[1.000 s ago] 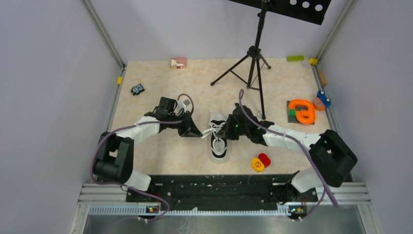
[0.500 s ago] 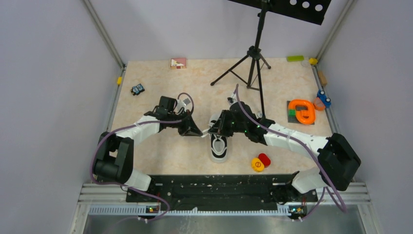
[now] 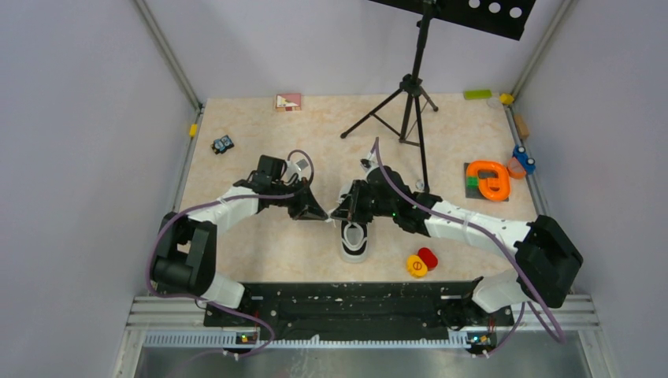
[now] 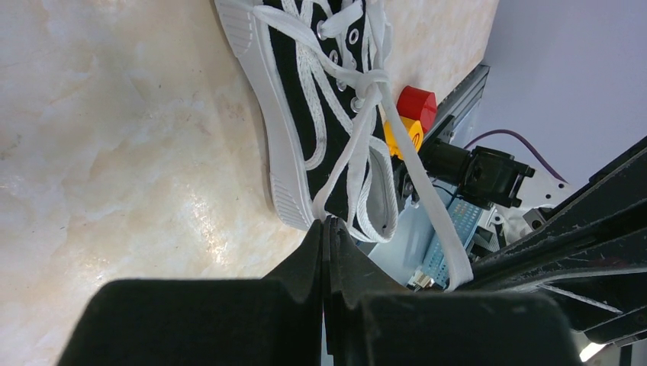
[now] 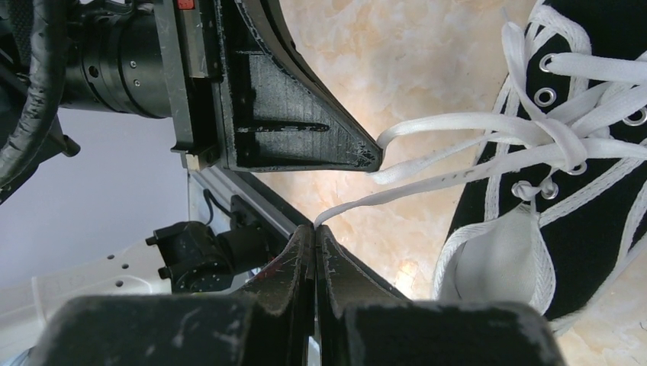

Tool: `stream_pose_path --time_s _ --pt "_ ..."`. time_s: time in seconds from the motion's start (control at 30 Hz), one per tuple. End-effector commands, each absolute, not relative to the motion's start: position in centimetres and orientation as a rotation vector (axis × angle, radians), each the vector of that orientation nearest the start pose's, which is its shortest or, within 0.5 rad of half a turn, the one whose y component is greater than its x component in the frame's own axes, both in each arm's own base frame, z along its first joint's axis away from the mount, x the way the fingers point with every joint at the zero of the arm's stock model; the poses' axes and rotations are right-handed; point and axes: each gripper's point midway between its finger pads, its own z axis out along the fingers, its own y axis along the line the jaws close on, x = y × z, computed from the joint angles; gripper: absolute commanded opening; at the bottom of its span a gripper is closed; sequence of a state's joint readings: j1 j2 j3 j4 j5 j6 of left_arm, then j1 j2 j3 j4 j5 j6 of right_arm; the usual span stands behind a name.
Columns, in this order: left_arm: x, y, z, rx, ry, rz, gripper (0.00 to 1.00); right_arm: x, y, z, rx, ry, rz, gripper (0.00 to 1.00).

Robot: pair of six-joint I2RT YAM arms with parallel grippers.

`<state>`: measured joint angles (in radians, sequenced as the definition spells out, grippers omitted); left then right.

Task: Tie the shoes
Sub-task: Tie the shoelace on the shoe.

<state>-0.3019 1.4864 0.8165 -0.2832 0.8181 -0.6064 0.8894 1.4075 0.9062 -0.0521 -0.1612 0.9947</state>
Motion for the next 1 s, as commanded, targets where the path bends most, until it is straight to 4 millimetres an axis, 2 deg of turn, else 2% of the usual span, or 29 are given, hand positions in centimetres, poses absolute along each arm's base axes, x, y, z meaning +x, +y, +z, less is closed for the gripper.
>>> stream_pose_path --time_s 0.0,0.2,0.4,0.43,0.47,0.5,0.53,0.63,0.7,0.8,0.83,0.9,0.97 --pt "25.5 -23.1 11.4 0.008 2.593 -1.383 0.00 21.4 37.8 19.4 -0.048 2.308 1.277 0.00" --pt "25.5 -23.2 11.2 -0.001 2.599 -1.385 0.00 21.0 38.9 20.5 -0.092 2.273 1.341 0.00" --pt "25.5 -23.2 11.3 0.000 2.593 -1.385 0.00 21.0 39.2 19.6 -0.091 2.301 1.326 0.00" --pt "25.6 -23.2 11.4 0.000 2.591 -1.385 0.00 21.1 39.1 19.4 -0.086 2.314 1.306 0.12" --pt "25.5 -23.2 11.4 0.001 2.592 -1.387 0.00 21.2 38.8 19.0 -0.079 2.336 1.272 0.32" --pt "25.6 -23.2 11.4 0.002 2.591 -1.386 0.00 21.4 38.3 18.7 -0.074 2.350 1.226 0.39" --pt "25.6 -23.3 11.4 0.005 2.590 -1.387 0.00 22.0 37.6 18.5 -0.065 2.348 1.152 0.45" --pt "25.6 -23.3 11.5 0.007 2.592 -1.391 0.00 23.4 34.8 18.5 0.004 2.334 1.016 0.52" --pt "25.6 -23.3 11.5 0.008 2.593 -1.388 0.00 24.4 32.9 18.5 0.071 2.308 0.977 0.52" --pt "25.6 -23.3 11.5 0.010 2.594 -1.389 0.00 26.1 29.9 17.4 0.187 2.299 0.918 0.49" --pt "25.6 -23.3 11.5 0.009 2.595 -1.387 0.00 26.6 29.1 16.8 0.221 2.303 0.913 0.42" --pt "25.5 -23.2 11.6 0.009 2.594 -1.387 0.00 27.9 27.9 15.5 0.281 2.313 0.889 0.21" --pt "25.5 -23.3 11.6 0.010 2.593 -1.390 0.00 28.9 27.6 14.4 0.289 2.341 0.885 0.15"
